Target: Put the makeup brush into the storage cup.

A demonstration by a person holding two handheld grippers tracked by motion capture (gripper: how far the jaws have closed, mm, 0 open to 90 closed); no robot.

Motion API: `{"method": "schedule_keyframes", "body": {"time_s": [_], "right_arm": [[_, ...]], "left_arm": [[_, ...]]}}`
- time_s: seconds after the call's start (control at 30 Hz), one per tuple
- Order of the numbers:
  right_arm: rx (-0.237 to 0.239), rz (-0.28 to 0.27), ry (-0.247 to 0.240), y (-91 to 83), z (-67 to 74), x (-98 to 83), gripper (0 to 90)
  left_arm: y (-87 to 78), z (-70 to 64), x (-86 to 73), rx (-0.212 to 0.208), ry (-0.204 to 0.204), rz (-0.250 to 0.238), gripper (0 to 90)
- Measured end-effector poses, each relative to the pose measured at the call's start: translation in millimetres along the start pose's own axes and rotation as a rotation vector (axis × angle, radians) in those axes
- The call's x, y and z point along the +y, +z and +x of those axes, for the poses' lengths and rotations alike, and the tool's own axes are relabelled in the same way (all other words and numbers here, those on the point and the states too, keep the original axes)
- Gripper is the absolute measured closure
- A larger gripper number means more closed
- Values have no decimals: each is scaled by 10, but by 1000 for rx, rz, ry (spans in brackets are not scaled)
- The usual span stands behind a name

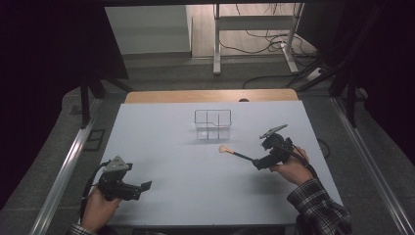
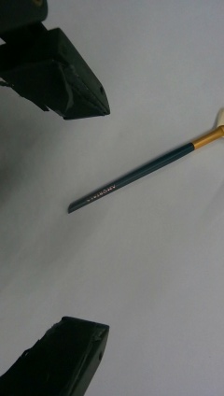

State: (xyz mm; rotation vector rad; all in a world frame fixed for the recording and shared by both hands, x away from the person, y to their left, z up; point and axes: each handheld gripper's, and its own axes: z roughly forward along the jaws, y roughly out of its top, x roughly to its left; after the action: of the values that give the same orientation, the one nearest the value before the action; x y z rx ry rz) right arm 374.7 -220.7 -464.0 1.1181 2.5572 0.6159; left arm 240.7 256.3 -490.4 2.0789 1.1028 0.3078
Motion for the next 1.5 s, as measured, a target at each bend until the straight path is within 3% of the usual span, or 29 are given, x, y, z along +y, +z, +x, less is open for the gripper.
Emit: {"method": "schedule_keyframes", "body": {"time_s": [0.6, 0.8, 1.5], "right_arm": [[28, 13, -35, 155, 66, 194, 0], [49, 22, -25, 205, 74, 252, 7], [49, 38, -84, 368, 217, 513, 67]], "left_arm": [[6, 1, -8, -3, -2, 6, 0], [5, 4, -10, -5, -3, 7, 0], [4, 3, -17, -9, -9, 7, 0]]}}
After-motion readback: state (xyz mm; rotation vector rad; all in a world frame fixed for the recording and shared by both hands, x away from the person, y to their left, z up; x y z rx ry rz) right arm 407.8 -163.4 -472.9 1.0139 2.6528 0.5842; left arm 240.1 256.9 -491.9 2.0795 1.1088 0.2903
